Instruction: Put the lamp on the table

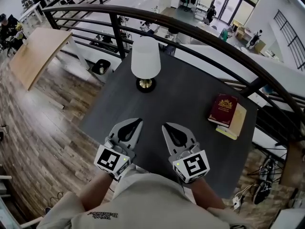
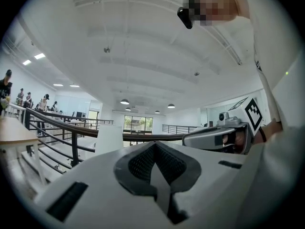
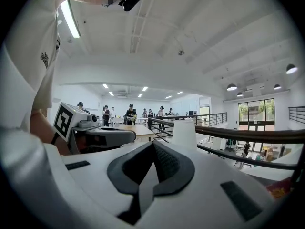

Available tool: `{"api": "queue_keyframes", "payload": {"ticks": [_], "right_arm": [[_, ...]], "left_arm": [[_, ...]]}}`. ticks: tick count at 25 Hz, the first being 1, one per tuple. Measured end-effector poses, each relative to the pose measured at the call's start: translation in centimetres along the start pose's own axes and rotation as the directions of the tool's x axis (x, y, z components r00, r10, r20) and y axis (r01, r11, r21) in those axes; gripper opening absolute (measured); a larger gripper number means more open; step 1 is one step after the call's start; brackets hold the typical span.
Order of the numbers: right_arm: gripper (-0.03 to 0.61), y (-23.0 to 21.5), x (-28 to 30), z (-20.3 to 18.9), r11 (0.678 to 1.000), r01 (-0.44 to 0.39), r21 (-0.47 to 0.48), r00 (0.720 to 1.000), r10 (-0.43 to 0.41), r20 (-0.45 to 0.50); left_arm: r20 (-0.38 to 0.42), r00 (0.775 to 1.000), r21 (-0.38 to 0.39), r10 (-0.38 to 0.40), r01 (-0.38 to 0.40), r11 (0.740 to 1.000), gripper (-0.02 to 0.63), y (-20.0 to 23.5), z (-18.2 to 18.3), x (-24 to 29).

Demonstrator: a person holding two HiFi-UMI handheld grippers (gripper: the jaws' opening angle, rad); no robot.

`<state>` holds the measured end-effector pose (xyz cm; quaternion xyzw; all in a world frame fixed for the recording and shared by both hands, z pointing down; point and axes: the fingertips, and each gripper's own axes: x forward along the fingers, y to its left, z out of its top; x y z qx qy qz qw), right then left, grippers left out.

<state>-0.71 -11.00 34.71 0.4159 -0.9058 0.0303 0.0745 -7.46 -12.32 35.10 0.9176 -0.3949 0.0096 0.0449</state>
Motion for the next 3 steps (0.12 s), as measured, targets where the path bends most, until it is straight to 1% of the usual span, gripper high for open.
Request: {"api": "queue_keyframes", "payload": {"ticks": [3], "right_arm": [[0.0, 0.09, -0.01, 0.14, 1.0, 0.0, -0.001, 1.0, 0.0, -0.004]], "left_arm": [[-0.01, 1.0, -0.001, -0.003, 0.002, 1.0, 0.005, 0.16, -0.09, -0.06]]}}
